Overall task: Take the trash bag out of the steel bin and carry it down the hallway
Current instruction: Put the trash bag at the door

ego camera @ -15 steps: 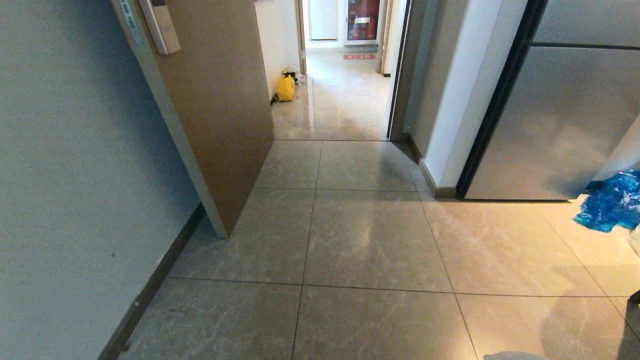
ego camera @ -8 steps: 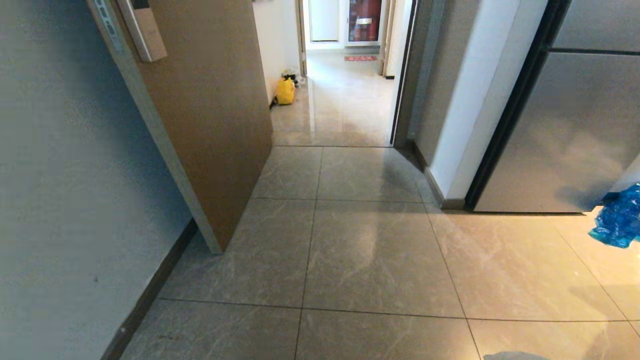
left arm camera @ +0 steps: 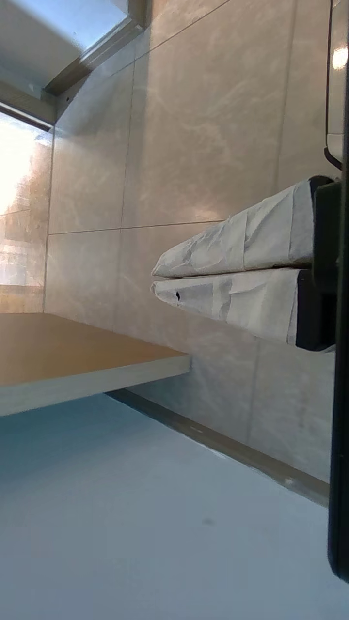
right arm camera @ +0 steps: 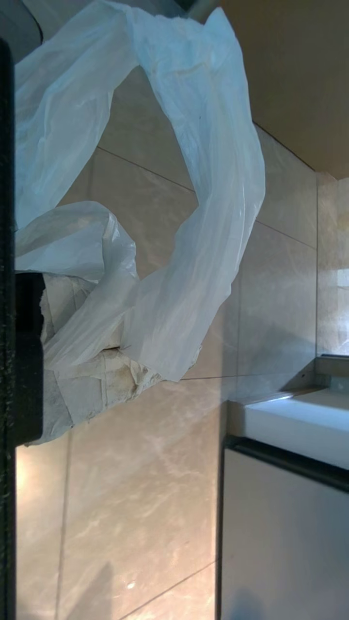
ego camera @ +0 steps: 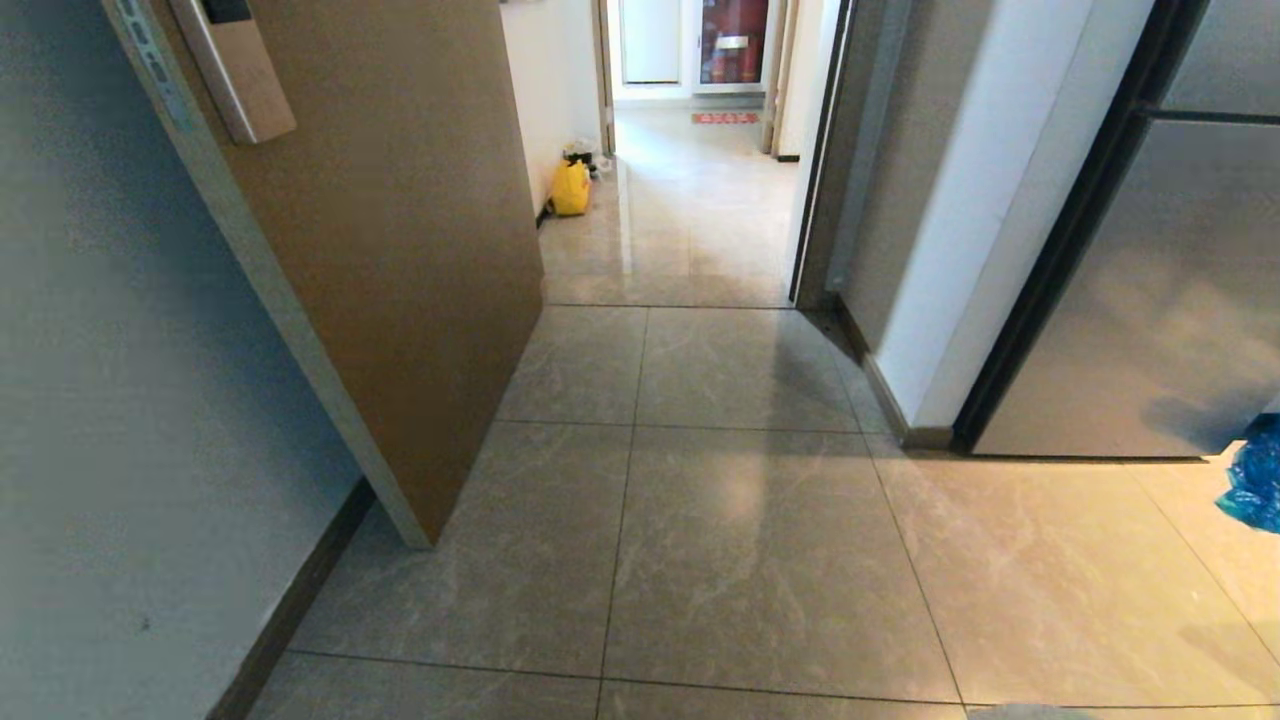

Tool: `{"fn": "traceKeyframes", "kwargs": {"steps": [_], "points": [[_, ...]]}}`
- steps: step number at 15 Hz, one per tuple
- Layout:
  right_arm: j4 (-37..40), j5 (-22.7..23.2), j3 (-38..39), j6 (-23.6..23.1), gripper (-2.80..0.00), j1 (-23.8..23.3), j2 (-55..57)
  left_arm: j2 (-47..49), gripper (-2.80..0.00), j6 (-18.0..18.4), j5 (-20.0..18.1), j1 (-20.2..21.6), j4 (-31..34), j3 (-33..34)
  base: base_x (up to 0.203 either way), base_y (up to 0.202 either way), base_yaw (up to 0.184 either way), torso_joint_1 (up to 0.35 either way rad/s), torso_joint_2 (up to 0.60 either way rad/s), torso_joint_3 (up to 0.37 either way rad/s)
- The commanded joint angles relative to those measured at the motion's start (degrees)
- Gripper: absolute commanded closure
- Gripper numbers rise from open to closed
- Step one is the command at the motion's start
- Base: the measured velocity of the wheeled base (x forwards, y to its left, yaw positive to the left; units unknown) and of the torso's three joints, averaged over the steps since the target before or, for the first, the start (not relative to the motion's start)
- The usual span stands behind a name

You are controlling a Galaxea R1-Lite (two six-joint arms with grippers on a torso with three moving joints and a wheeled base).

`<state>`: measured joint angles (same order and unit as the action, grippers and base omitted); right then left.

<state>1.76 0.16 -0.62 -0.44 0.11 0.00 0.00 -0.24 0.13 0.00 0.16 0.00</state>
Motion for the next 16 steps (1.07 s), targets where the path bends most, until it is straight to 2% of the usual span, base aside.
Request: {"fn": "traceKeyframes", "kwargs": {"steps": [1,16], "points": [[0.0,0.0,0.0,0.0,0.0,0.0,0.0,0.0,0.0,0.0,0.0,0.0,0.0,0.0,0.192,0.0,0.001,-0.006,0.01,0.002],[0.0,0.0,0.0,0.0,0.0,0.0,0.1,0.0,0.0,0.0,0.0,0.0,0.0,0.0,0.192,0.0,0.001,0.0,0.0,0.003]]}}
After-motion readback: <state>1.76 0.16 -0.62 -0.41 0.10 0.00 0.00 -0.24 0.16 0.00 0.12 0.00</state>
